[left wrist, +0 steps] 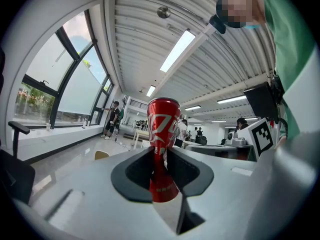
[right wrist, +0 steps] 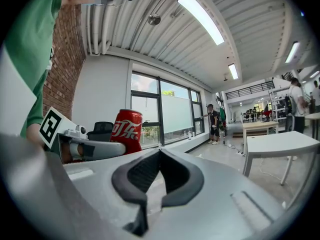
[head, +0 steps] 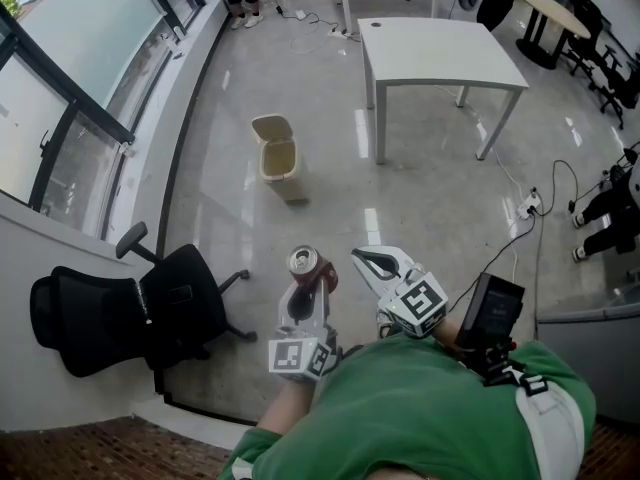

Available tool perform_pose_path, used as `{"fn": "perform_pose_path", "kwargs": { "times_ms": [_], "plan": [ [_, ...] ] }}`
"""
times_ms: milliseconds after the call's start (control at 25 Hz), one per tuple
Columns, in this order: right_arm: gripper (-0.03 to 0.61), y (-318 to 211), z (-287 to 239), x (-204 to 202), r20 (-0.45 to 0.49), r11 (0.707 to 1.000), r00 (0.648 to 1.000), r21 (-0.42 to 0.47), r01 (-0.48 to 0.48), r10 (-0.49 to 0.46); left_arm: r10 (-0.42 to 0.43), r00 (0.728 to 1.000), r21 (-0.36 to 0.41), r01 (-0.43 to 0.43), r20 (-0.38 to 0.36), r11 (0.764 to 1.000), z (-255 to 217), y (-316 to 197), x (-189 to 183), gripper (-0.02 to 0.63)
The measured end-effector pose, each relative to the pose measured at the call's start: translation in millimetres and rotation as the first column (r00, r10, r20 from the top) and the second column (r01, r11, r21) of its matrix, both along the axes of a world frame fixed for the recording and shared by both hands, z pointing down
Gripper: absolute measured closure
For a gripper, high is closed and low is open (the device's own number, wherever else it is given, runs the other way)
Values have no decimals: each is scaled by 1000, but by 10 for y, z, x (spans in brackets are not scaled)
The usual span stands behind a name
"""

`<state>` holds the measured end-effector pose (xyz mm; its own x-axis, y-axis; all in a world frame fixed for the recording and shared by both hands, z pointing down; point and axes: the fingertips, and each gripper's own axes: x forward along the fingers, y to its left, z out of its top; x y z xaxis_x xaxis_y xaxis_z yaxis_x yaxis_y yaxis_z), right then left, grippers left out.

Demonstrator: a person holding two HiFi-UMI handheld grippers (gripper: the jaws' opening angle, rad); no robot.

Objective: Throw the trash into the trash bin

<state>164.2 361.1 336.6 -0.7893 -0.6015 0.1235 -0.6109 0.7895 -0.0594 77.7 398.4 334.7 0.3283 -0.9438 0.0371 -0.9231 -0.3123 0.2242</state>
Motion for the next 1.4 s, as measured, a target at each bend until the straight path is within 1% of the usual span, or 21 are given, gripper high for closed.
{"fn": "perform_pose_path", "kwargs": {
  "times_ms": [160,480,640,760,960,1120,1200,1280,1400],
  "plan": [
    [575,-241,6,53,1,1000,1000,-23,13,-13,-11,1000,-6,11,13,1000,-15,-237,52,528],
    [575,-746,31,132,22,998,998,-15,60,-60,-52,998,2,52,35,999,-29,-700,165,528],
    [575,-854,51,131,49,996,995,-7,89,-88,-64,997,5,64,49,998,-8,-832,181,528],
    [575,-931,60,175,43,997,996,-10,81,-80,-66,996,0,66,56,998,-6,-894,203,528],
    [575,-1078,123,213,30,998,998,-42,56,-55,-63,996,-10,64,61,998,-21,-1030,195,528],
    [575,-1190,148,135,42,997,998,-51,54,-52,-60,996,-20,61,63,998,-7,-1176,73,528],
    [575,-1293,112,95,34,998,999,-56,37,-35,-53,997,-20,55,59,998,3,-1289,9,528],
    [575,-1392,112,60,27,999,999,-45,19,-18,-43,998,-14,43,53,999,-9,-1401,-43,528],
    [575,-1503,146,-46,32,999,999,-27,19,-18,-21,999,-1,21,45,1000,-41,-1567,-127,528]
  ]
}}
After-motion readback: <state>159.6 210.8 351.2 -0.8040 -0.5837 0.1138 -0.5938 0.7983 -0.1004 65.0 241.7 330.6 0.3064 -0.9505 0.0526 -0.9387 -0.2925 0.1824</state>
